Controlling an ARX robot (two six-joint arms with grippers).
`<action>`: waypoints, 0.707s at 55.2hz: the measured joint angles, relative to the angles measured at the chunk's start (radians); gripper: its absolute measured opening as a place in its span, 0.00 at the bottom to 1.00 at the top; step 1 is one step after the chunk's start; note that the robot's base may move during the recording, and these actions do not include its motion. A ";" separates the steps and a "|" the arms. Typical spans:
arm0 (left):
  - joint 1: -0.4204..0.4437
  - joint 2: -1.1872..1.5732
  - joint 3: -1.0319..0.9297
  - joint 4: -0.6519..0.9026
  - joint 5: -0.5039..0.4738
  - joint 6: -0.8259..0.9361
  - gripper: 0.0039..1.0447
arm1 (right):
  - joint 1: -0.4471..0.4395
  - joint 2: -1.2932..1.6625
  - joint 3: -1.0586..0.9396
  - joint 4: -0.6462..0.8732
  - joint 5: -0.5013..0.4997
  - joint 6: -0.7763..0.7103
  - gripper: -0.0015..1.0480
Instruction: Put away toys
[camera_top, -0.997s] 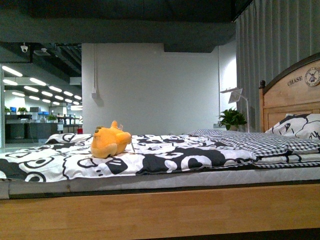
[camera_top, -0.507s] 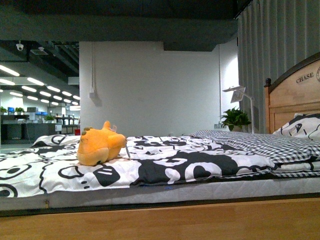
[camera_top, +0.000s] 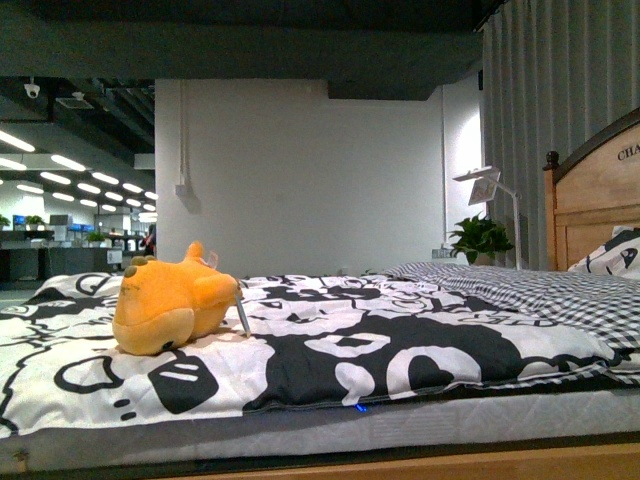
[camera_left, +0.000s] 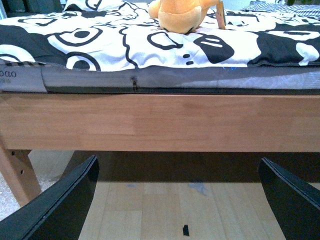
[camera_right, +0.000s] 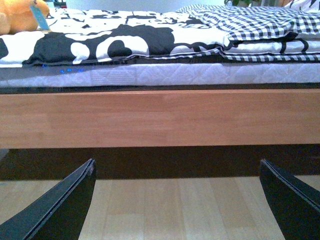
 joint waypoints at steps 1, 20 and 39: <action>0.000 0.000 0.000 0.000 0.000 0.000 0.94 | 0.000 0.000 0.000 0.000 0.000 0.000 0.94; 0.000 0.000 0.000 0.000 0.001 0.000 0.94 | 0.000 0.000 0.000 0.000 0.000 0.000 0.94; 0.000 0.000 0.000 0.000 0.001 0.000 0.94 | 0.000 0.000 0.000 0.000 0.000 0.000 0.94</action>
